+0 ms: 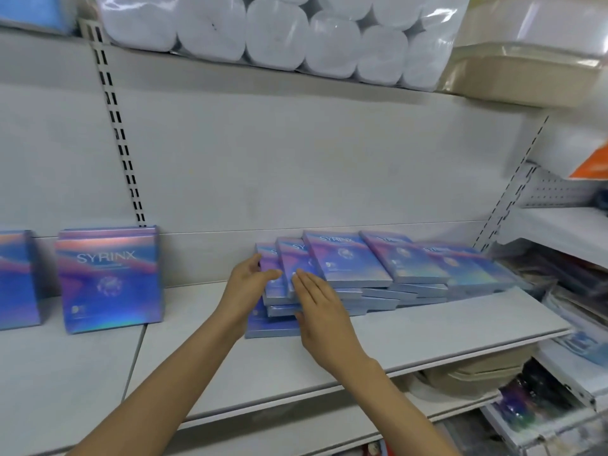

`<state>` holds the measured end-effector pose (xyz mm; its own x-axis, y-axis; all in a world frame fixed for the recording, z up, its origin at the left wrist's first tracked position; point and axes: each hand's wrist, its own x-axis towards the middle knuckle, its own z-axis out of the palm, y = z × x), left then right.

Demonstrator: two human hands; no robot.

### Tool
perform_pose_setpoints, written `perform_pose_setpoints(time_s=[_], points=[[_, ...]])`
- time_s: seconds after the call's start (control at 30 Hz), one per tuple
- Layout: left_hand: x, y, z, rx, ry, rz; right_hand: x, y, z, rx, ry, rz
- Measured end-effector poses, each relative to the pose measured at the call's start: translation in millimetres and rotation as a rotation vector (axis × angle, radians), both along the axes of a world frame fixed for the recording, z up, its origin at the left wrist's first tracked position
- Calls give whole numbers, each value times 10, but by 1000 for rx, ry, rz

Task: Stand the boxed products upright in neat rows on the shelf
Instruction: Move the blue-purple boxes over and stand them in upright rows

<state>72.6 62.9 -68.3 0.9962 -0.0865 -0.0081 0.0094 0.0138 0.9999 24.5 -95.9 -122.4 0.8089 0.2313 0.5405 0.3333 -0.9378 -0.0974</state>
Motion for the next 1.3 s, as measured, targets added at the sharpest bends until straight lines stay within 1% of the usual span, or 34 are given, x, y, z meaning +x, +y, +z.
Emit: perform_pose_setpoints(time_s=[0.07, 0.13, 0.2, 0.27, 0.37, 0.5, 0.63, 0.7, 0.77, 0.83, 0.87, 0.93, 1.0, 1.13, 1.2, 1.3], points=[[-20, 2, 57, -192, 51, 74, -22, -34, 40, 94, 38, 59], [-24, 13, 66, -374, 151, 139, -42, -98, 95, 200, 84, 135], [-26, 12, 11, -435, 200, 131, -57, -144, 142, 307, 109, 215], [-73, 7, -51, -371, 215, 76, -67, -143, 179, 384, 142, 284], [-101, 61, -88, -188, 167, 46, -85, -107, 228, 490, 218, 315], [-157, 121, -44, -116, 130, 35, -55, -98, 320, 571, 322, 380], [-243, 205, -51, -151, 134, 118, -3, -18, 412, 738, 344, 406], [-286, 345, -61, -179, 99, 166, 68, 19, 425, 842, 312, 311], [-345, 513, -54, -181, 44, 176, 161, 65, 429, 867, 263, 184], [-427, 683, -24, -168, -8, 183, 244, 141, 450, 919, 264, 144], [-466, 771, -15, -164, -30, 191, 282, 197, 479, 968, 304, 145], [-539, 953, -15, -149, -65, 199, 346, 339, 522, 1071, 428, 206], [-609, 1136, -26, -143, -83, 228, 397, 492, 520, 1148, 510, 297], [-717, 1562, -133, -129, -131, 342, 455, 802, 480, 1415, 686, 419], [-771, 1821, -200, -145, -146, 417, 456, 989, 480, 1449, 742, 443], [-880, 2258, -257, -159, -183, 497, 433, 1282, 494, 1460, 739, 469]])
